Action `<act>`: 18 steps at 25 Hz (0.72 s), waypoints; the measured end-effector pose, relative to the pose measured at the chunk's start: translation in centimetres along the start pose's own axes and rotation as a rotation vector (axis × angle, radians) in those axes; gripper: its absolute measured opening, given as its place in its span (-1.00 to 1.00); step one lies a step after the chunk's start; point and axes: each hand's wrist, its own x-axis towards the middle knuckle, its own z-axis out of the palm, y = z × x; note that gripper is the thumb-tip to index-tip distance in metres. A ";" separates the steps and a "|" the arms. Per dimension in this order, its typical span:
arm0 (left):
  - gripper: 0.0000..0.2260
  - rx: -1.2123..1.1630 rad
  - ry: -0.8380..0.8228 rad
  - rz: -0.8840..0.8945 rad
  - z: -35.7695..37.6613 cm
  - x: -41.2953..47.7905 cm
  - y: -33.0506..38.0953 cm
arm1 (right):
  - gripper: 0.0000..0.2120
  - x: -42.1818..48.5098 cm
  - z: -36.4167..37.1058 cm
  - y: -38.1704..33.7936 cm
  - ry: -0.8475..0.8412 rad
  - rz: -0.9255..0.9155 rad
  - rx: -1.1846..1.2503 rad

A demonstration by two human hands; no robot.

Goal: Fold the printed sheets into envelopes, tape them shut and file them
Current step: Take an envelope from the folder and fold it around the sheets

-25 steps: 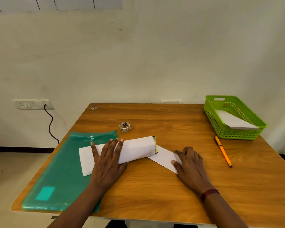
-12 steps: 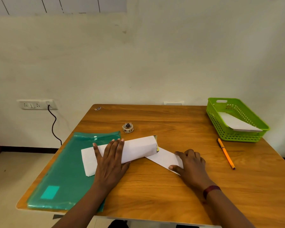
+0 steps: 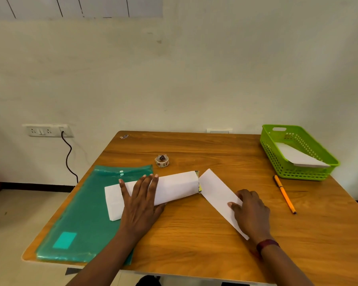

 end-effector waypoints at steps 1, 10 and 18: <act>-0.30 0.000 0.001 0.003 0.0 0.0 0.0 | -0.68 -0.1 -0.1 0.5 0.047 0.020 0.054; -0.29 0.015 -0.050 0.030 0.0 0.3 0.1 | -0.79 1.3 -1.6 3.6 0.210 -0.082 0.215; -0.19 0.005 -0.108 0.070 -0.4 1.0 -0.1 | -0.83 1.8 -2.6 4.3 0.197 -0.209 0.138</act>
